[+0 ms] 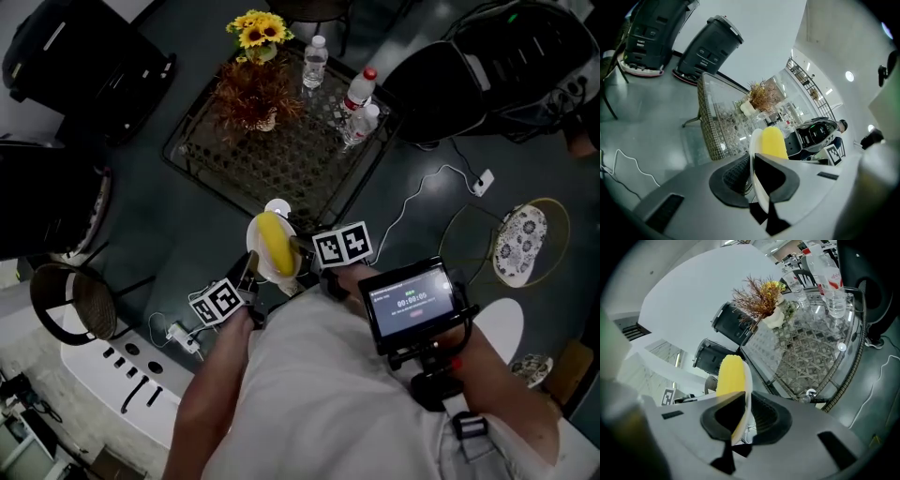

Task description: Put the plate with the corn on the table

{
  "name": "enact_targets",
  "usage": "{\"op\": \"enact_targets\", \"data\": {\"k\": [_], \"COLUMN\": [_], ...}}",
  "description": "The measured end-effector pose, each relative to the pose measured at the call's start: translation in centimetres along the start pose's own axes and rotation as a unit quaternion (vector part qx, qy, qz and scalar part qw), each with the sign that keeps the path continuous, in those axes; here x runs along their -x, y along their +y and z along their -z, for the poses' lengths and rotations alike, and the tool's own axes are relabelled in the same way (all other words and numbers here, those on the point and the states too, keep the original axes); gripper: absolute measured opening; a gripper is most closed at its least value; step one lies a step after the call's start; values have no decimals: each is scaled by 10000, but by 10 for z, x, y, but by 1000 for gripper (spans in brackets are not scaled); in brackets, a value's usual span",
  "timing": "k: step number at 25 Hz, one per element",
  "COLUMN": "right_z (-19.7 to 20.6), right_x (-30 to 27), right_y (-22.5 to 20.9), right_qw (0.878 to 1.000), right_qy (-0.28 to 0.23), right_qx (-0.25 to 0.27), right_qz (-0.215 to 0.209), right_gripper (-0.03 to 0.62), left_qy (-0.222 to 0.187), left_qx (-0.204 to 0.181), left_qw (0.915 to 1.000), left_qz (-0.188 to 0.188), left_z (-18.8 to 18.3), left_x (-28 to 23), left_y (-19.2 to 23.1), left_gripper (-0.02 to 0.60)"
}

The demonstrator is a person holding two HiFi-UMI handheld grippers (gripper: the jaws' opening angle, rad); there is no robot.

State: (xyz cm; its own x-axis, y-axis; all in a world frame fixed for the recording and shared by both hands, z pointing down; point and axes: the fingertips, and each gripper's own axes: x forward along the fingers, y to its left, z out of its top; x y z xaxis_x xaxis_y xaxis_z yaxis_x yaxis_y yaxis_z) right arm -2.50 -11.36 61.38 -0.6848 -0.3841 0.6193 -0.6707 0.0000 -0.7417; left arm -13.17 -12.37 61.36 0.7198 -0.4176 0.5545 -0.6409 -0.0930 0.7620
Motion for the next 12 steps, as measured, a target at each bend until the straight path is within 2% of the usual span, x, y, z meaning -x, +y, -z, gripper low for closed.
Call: {"op": "enact_targets", "data": {"k": [7, 12], "right_z": [4, -9], "right_x": [6, -3], "right_y": [-19, -38], "right_qw": [9999, 9999], "right_qy": [75, 111], "right_qx": [-60, -2], "right_qz": [28, 2], "right_gripper": [48, 48], "left_qy": [72, 29], "left_qx": [-45, 1], "left_qw": [10000, 9999], "left_qz": [-48, -107], "left_z": [11, 8], "left_x": [-15, -36], "left_y": [-3, 2], "left_gripper": [35, 35]}}
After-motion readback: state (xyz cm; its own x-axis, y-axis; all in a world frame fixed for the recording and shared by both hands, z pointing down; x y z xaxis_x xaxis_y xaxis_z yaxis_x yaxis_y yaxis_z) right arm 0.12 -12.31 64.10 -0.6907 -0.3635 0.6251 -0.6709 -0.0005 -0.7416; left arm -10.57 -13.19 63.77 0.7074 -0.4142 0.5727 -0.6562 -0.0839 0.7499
